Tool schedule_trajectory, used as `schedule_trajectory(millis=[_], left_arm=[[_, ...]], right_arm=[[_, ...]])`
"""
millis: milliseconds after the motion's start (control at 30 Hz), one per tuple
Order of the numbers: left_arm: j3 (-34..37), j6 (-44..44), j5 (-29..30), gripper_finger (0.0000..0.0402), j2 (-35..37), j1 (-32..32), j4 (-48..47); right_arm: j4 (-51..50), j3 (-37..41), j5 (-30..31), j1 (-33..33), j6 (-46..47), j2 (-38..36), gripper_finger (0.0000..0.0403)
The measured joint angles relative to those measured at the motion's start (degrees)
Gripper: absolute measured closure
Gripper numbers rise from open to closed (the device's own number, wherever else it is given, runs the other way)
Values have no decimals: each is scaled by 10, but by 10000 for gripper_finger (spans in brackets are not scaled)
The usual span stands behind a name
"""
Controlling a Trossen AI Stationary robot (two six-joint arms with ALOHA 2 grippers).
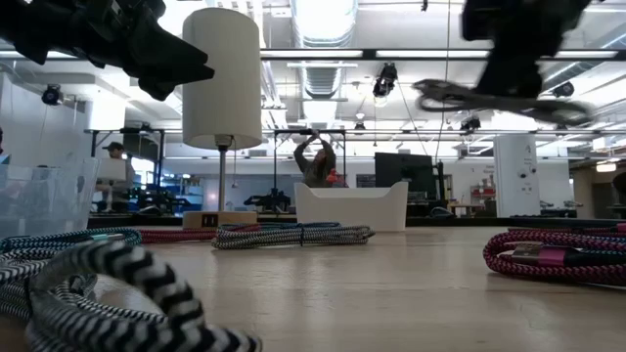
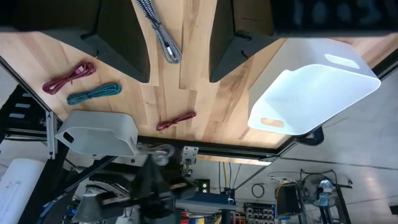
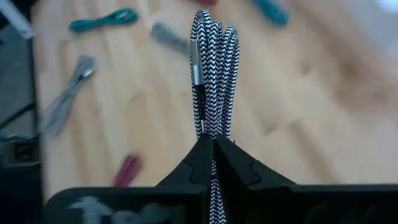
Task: Pick & Place USB Port
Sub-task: Put the top right white charger cable into the gray bin
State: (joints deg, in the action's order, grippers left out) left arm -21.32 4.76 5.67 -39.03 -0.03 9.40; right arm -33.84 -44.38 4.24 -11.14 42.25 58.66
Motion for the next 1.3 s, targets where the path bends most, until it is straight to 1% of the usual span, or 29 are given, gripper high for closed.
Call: schedule_trajectory(millis=[200, 333, 533, 700, 767, 933, 1133, 1300], left_arm=[[0, 0, 0, 232, -1, 0, 0], [0, 0, 0, 232, -2, 0, -1], [0, 11, 0, 232, -2, 0, 0], [0, 14, 0, 232, -2, 0, 0], [0, 14, 0, 232, -2, 0, 0], [0, 14, 0, 232, -2, 0, 0], [0, 14, 0, 232, -2, 0, 0], [0, 14, 0, 232, -2, 0, 0]], right_arm=[[-49, 0, -4, -122, 202, -17, 394], [-45, -3, -2, -209, 286, -13, 394], [-49, -10, 53, -335, 455, -12, 394], [-103, -7, 62, -414, 634, 10, 394], [-118, -6, 62, -439, 690, 22, 394], [-116, -10, 52, -480, 744, 54, 394], [-118, -10, -44, -505, 801, 109, 394], [-123, -10, -24, -509, 799, 146, 394]])
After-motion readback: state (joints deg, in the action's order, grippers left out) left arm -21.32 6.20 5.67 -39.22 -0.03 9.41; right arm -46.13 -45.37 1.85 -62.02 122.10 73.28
